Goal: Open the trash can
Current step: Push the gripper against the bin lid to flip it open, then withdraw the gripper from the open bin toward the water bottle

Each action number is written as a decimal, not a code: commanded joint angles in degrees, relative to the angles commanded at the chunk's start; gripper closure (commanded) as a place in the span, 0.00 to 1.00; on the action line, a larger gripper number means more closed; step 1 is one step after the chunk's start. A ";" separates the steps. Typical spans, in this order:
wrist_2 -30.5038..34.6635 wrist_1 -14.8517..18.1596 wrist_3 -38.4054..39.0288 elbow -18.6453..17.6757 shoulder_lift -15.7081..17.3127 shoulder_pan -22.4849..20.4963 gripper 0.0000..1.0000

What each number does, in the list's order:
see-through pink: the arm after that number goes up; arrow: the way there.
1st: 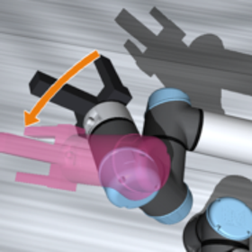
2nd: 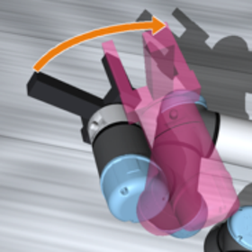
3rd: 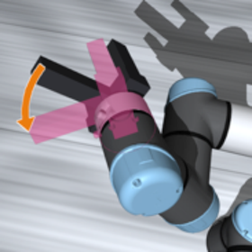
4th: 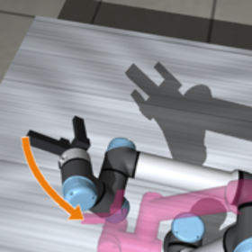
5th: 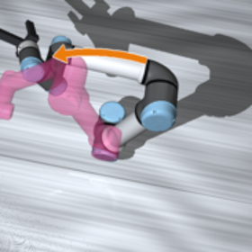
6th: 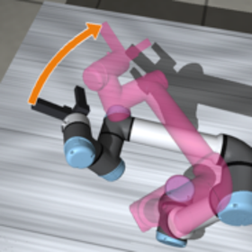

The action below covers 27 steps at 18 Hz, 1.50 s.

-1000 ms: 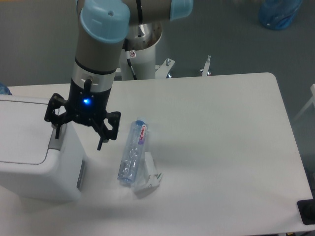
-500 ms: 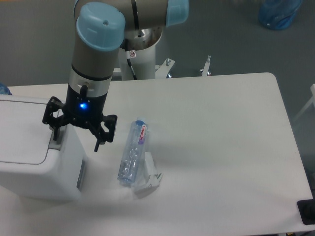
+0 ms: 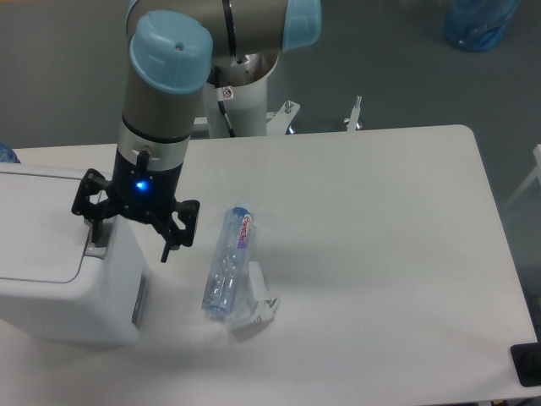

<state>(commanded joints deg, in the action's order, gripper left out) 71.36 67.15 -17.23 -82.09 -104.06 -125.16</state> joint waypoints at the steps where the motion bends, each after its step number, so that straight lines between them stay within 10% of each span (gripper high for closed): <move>1: 0.09 0.00 0.00 0.00 0.00 0.00 0.00; 17: 1.67 -4.12 -1.66 4.39 -1.58 -6.67 0.00; 27: 9.83 -4.92 -24.76 2.55 -8.08 -17.84 0.00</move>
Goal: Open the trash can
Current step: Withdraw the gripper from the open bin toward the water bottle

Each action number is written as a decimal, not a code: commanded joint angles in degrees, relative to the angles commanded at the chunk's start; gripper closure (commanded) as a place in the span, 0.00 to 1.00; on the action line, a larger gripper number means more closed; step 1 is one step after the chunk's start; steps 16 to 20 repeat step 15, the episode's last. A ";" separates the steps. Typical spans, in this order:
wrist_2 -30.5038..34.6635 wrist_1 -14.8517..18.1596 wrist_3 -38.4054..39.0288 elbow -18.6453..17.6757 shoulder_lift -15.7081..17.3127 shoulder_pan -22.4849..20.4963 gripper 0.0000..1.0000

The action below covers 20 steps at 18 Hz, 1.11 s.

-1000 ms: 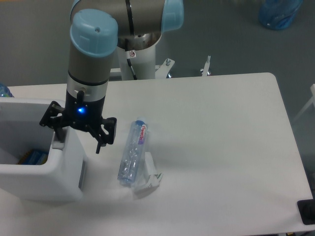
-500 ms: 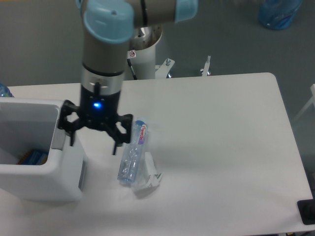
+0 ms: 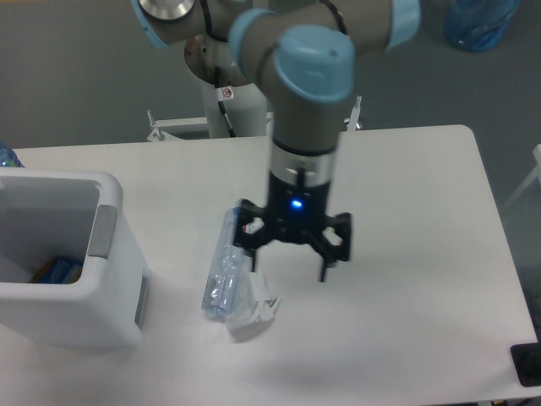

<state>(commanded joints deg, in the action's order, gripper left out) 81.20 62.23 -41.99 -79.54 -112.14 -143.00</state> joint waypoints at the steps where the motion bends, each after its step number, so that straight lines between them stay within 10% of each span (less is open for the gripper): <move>1: 1.32 0.17 -1.50 0.09 -1.14 -0.09 0.00; 10: 7.04 -0.18 -19.26 0.35 -4.67 -2.20 0.00; 20: 8.10 0.00 -20.77 -0.79 -4.50 -3.17 0.00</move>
